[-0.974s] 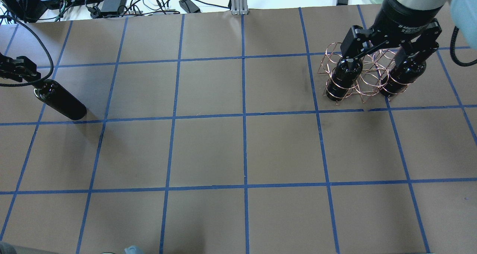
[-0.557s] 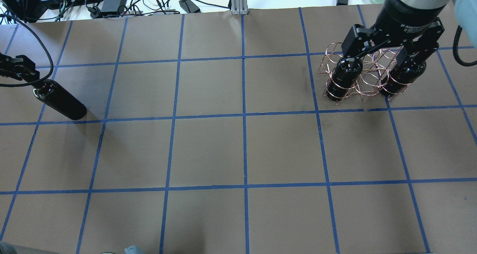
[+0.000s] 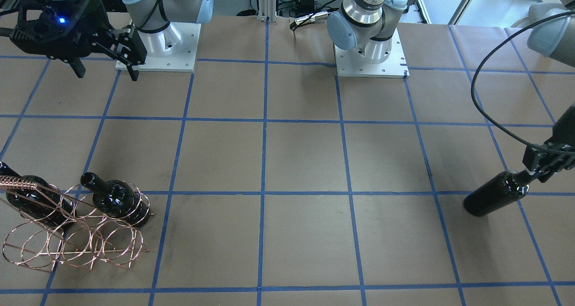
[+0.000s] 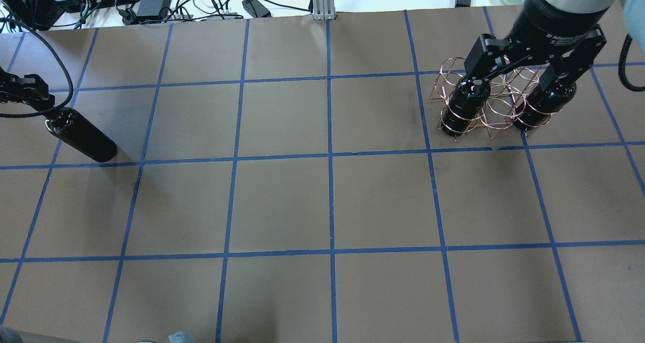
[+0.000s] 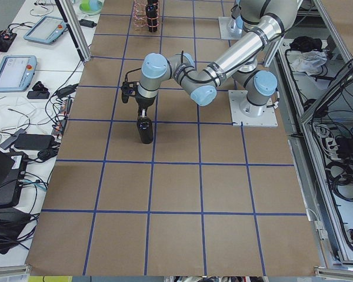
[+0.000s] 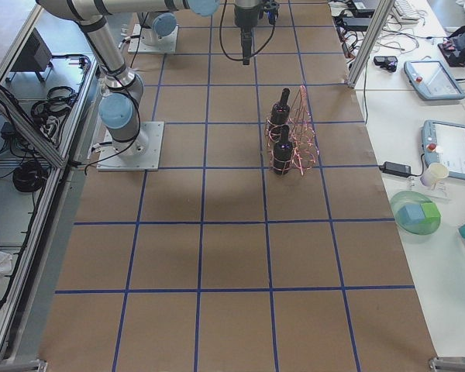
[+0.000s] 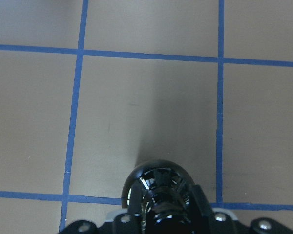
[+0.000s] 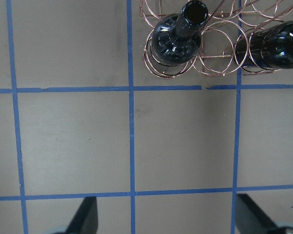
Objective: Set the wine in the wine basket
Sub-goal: 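Lift the bottle with the left gripper and swing it upright toward the table center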
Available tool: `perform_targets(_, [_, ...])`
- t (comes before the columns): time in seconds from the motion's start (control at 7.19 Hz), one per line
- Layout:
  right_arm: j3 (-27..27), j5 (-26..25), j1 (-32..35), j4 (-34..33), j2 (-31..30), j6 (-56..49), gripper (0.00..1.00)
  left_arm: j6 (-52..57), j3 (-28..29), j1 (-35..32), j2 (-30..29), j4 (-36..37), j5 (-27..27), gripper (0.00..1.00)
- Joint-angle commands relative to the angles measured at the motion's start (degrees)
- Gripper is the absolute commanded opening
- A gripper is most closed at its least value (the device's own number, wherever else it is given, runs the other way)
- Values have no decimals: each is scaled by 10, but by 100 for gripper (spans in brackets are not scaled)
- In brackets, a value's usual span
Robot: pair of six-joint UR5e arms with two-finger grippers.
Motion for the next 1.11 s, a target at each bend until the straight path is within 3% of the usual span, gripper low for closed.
perform_targets(0.0, [0, -7, 0, 1, 1, 1, 100, 13, -1, 1, 1, -5, 1, 20])
perform_targets(0.14, [0, -7, 0, 4, 1, 1, 100, 19, -1, 1, 1, -6, -2, 14])
perform_targets(0.42, [0, -6, 0, 3, 1, 0, 100, 11, 1, -17, 18, -7, -20, 14])
perform_targets(0.56, [1, -7, 0, 4, 1, 0, 100, 9, 1, -48, 32, -9, -20, 2])
perform_targets(0.97, [1, -6, 0, 3, 1, 0, 100, -145, -7, -170, 89, -59, 18, 0])
